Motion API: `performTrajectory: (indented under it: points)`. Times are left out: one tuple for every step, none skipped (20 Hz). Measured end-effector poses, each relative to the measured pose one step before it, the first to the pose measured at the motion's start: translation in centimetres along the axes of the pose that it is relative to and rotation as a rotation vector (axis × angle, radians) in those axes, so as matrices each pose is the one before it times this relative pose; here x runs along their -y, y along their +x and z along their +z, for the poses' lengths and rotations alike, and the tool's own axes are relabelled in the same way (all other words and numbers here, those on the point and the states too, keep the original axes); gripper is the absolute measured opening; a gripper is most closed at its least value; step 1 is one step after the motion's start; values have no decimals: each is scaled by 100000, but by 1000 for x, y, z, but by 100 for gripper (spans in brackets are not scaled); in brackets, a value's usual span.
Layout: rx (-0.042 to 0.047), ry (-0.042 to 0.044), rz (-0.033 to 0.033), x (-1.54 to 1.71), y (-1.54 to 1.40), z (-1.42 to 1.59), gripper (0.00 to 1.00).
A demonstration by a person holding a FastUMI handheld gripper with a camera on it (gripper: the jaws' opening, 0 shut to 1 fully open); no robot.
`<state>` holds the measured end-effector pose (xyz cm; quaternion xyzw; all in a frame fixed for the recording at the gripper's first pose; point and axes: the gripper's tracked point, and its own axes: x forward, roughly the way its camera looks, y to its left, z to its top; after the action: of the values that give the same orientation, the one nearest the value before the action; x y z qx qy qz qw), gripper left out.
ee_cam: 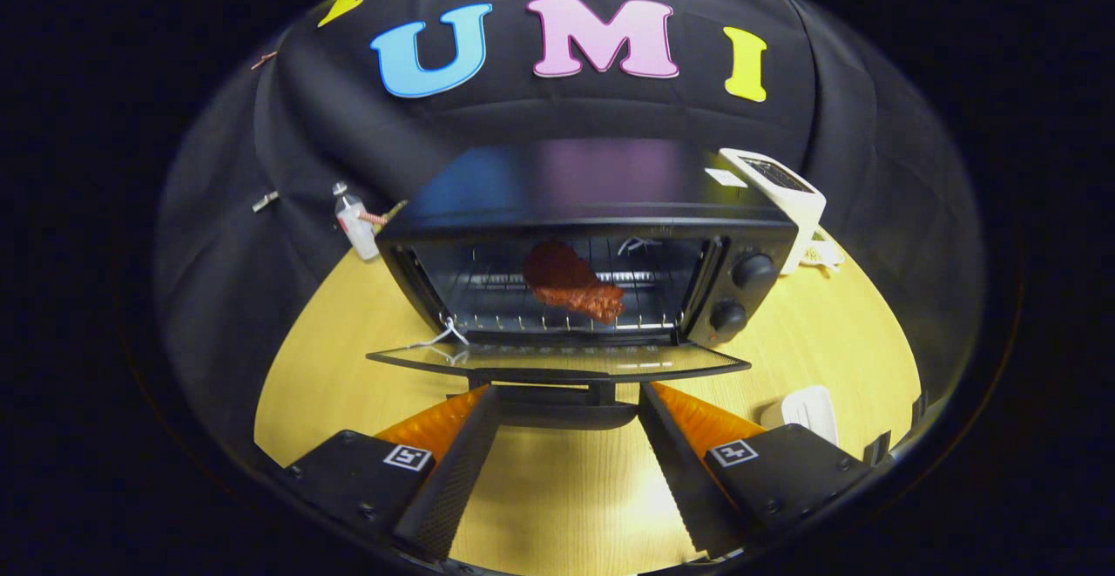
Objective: Open the toaster oven, put the food inside, and close the toaster oven door.
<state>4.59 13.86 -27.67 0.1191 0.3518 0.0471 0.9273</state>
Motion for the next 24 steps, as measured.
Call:
performTrajectory:
  points:
    - [2194, 180, 212, -46, 19, 1139, 99]
    - [1811, -17, 149, 33, 204, 1195, 99]
    - [1301, -275, -27, 58, 532, 958, 99]
    - [1330, -758, -593, 44, 462, 1045, 99]
    - [1134, -2110, -899, 108, 822, 1448, 99]
    - [1172, -2305, -538, 72, 1511, 1683, 99]
    - [1348, -1653, -383, 262, 1197, 1335, 99]
    - [1335, -809, -75, 51, -177, 576, 99]
    - [2072, 98, -41, 200, -341, 886, 99]
    - [2841, 530, -416, 278, -591, 760, 99]
    - [2330, 801, -168, 217, -744, 696, 99]
    - [2150, 940, -204, 241, -771, 715, 99]
    - [1946, 1306, -108, 356, -797, 869, 99]
    - [2337, 1569, -279, 384, -962, 948, 99]
    - [2252, 1646, -431, 532, -973, 1056, 98]
    - [2682, 1444, -401, 573, -967, 1228, 99]
    - [2355, 1562, -172, 525, -996, 1140, 98]
    - [2037, 1359, -273, 564, -922, 1146, 98]
    - [1835, 1470, -216, 575, -795, 990, 98]
    - [1719, 1312, -63, 396, -914, 1126, 98]
    - [1711, 553, -240, 491, -673, 1038, 98]
    - [1442, 64, -312, 510, -662, 869, 98]
    - [1829, -139, -155, 388, -798, 881, 98]
    - [1683, -409, -206, 372, -638, 992, 98]
